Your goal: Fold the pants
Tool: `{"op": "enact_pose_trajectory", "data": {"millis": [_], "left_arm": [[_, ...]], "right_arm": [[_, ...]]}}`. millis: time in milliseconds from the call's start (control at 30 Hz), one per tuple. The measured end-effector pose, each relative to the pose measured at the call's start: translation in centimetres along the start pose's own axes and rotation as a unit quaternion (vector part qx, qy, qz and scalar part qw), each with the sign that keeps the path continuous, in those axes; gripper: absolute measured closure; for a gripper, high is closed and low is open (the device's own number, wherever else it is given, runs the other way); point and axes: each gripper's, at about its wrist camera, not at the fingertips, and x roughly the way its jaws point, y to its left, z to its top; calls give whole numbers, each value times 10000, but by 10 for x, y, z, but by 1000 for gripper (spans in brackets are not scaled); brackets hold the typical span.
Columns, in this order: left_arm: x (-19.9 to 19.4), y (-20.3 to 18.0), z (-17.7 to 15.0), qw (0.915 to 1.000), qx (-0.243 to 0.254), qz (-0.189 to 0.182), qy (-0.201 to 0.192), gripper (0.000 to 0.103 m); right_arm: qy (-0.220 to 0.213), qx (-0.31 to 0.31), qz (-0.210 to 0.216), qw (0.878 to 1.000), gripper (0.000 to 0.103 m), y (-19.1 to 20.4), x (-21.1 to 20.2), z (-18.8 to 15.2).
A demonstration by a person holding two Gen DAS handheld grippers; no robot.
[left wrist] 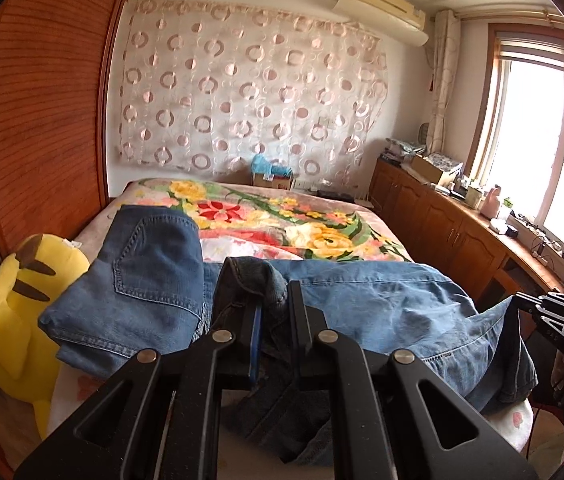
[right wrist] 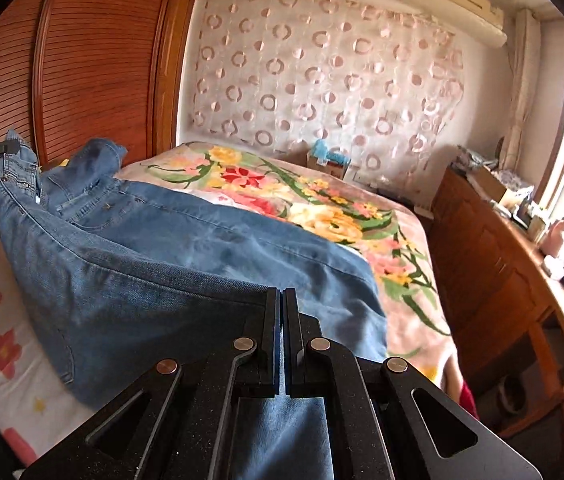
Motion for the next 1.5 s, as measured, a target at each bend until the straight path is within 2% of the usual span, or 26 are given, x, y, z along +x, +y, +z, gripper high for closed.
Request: {"op": "enact_pose_trajectory", "data": {"millis": [100, 233, 400, 567, 700, 967, 1233, 1300, 1433, 1500], "left_arm": [[5, 0, 2, 10000, -15, -6, 9, 91], [9, 0, 7, 10000, 44, -3, -51, 91], [20, 2, 30, 9998, -1, -34, -208, 91], [49, 6, 56, 9997, -20, 38, -238, 91], [74, 12, 67, 9997, -45, 127, -181, 91], [121, 20, 62, 9996, -56, 217, 142, 91], [141, 23, 58, 9993, 40, 229, 292, 89], [142, 24, 53, 9992, 44, 228, 334, 84], [137, 30, 48, 9987, 85, 413, 280, 50], [130, 33, 47, 9988, 111, 430, 213, 40]], "right_arm": [[-2, 11, 15, 10000, 103, 0, 10, 0], [-143, -100, -54, 9998, 103, -9, 7, 17], [-488, -200, -185, 9984, 103, -21, -4, 40], [-652, -322, -345, 9968, 103, -21, 17, 56], [-576, -529, -509, 9956, 103, -11, 54, 60], [-168, -610, -561, 9964, 103, 0, 130, 59], [-20, -560, -538, 9970, 103, 3, 162, 65], [64, -542, -526, 9971, 103, -3, 168, 71], [221, -550, -547, 9967, 103, -12, 185, 88], [284, -576, -565, 9963, 102, -12, 194, 92]]}}
